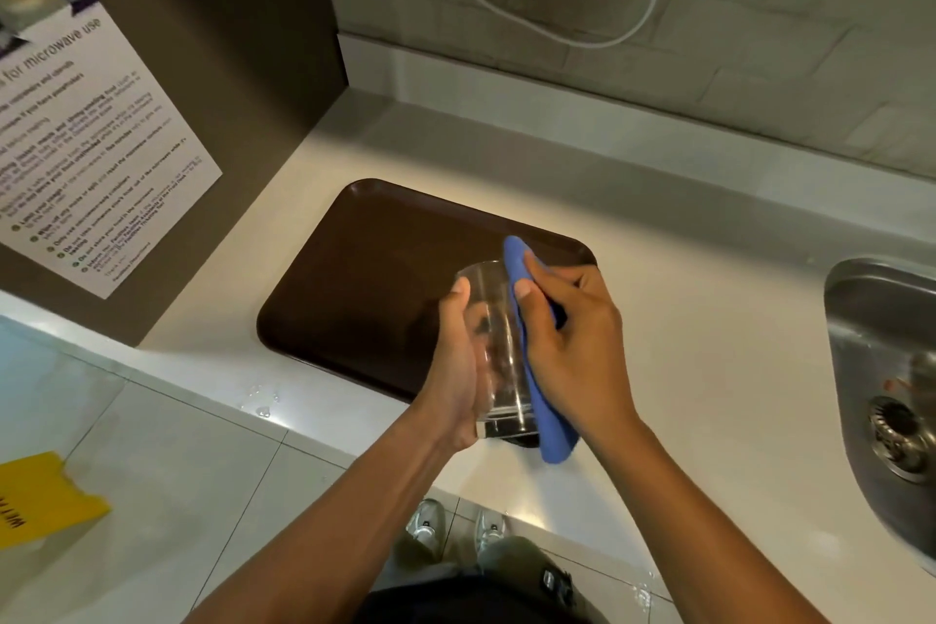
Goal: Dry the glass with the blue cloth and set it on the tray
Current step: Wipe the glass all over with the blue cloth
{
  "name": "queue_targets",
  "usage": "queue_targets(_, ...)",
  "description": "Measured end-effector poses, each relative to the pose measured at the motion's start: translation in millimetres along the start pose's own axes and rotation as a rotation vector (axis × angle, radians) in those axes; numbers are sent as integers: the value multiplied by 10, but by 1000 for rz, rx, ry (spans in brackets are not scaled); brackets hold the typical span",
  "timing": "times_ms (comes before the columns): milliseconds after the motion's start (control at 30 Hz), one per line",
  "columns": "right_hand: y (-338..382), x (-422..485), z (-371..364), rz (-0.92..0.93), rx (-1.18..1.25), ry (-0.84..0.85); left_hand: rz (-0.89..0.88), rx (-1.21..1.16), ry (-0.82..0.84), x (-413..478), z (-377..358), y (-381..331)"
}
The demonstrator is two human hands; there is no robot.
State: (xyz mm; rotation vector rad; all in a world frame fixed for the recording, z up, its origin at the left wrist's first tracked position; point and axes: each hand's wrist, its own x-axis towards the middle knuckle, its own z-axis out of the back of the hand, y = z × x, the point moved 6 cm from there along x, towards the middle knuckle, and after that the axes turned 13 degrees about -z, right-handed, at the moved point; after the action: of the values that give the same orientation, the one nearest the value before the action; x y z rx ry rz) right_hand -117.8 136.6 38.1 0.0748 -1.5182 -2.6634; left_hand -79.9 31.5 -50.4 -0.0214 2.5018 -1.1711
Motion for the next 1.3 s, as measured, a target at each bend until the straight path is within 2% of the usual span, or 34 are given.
queue_targets(167,-35,-424,-79,199,-113,119,-53,74,-98,165,167,-243)
queue_targets(233,-126,-370,-31,128,-80,110,-31,92,-98,138,179,-193)
queue_targets(333,-110,-141,-14,-21,-50,37,42,-15,-21,88,42,-30)
queue_targets(400,-24,-251,-57,63,-94,42,25,-37,-31,140,59,-76)
queue_targets(500,-78,-568,-70,192,-154,109,-55,91,-136,254,242,-224)
queue_targets(567,-123,-516,-40,133,-110,102,-58,120,-161,234,280,-208)
queue_targets(667,-47,-314,-56,60,-74,68,24,-15,-67,186,132,-80)
queue_targets(800,-78,-563,-92,259,-233,109,-64,64,-118,265,242,-181)
queue_targets(967,-52,-78,5,64,-121,16,20,-24,12,87,-17,51)
queue_targets(1033,56,-44,-43,94,-135,14,-25,-58,23,101,-35,39)
queue_targets(1133,17,-354,-91,222,-179,108,-54,-63,-10,182,44,-127)
queue_targets(1200,-70,-397,-62,196,-143,133,-45,0,-34,177,134,-120)
queue_targets(1300,-30,-22,19,44,-83,-7,-7,48,-1,47,33,32)
